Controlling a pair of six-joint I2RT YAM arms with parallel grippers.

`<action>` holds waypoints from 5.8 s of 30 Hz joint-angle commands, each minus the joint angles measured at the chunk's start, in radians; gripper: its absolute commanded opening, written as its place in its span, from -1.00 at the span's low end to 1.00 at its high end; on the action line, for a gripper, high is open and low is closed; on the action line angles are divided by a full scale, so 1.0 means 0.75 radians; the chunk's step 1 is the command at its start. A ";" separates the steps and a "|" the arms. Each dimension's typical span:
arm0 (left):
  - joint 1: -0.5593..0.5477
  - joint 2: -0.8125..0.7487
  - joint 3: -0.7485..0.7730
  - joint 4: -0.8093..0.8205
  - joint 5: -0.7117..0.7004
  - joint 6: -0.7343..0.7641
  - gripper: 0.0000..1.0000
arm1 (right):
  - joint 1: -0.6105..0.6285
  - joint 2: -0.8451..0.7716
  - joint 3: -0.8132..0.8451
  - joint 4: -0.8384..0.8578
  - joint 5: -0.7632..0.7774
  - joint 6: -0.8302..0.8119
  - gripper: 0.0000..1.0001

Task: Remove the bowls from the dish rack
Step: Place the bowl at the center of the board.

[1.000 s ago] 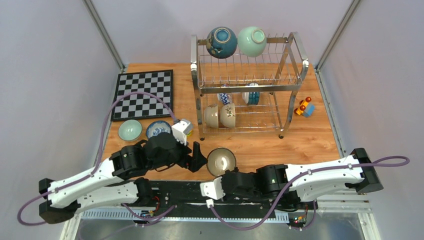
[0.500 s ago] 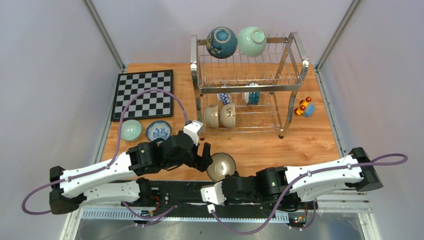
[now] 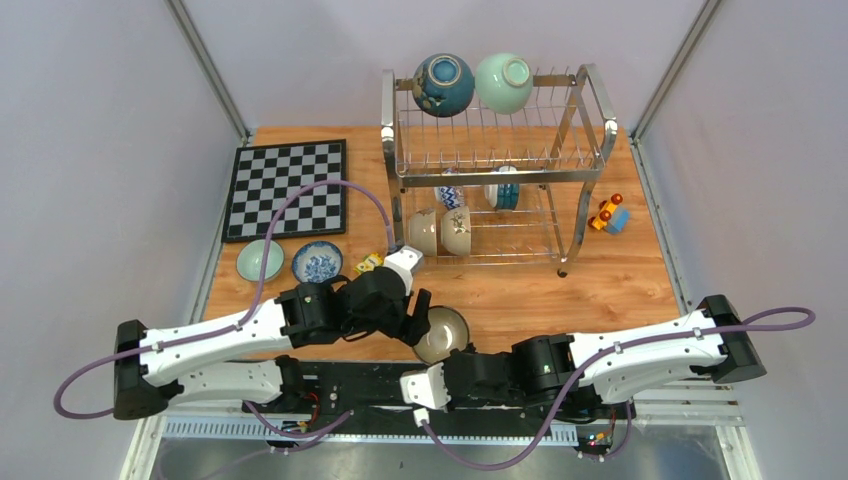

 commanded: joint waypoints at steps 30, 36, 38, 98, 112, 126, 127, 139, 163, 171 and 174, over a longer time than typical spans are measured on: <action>-0.018 -0.022 -0.043 0.054 -0.055 -0.068 -1.00 | 0.018 -0.019 -0.016 0.191 0.062 0.172 -0.56; -0.018 -0.078 -0.045 0.053 -0.179 -0.124 -1.00 | 0.017 -0.078 -0.027 0.320 0.160 0.467 0.17; -0.018 -0.088 -0.041 0.044 -0.222 -0.142 -1.00 | 0.016 -0.108 -0.020 0.343 0.284 0.584 0.26; -0.016 0.053 -0.016 -0.146 -0.431 -0.597 -1.00 | -0.613 0.313 0.259 -0.126 0.089 1.512 -0.40; -0.017 0.028 -0.036 -0.117 -0.432 -0.556 -0.24 | -0.608 0.285 0.249 -0.187 0.100 1.470 -1.00; -0.016 -0.298 -0.247 -0.168 -0.590 -0.530 0.88 | -1.041 -0.171 -0.040 -0.505 0.061 1.390 -1.00; -0.016 -0.302 -0.247 -0.172 -0.604 -0.522 0.88 | -1.100 -0.207 -0.060 -0.513 0.043 1.401 -1.00; -0.016 -0.280 -0.323 0.019 -0.603 -0.470 0.88 | -2.102 -0.490 -0.243 -0.528 -0.207 1.411 -1.00; -0.016 -0.335 -0.339 0.003 -0.612 -0.445 0.86 | -2.652 -0.240 -0.302 -0.171 0.149 1.664 -1.00; -0.016 -0.348 -0.374 0.050 -0.607 -0.462 0.85 | -2.765 0.075 -0.122 -0.075 0.161 1.637 -1.00; -0.016 -0.349 -0.390 0.059 -0.615 -0.460 0.85 | -2.815 0.177 -0.051 -0.044 0.135 1.554 -1.00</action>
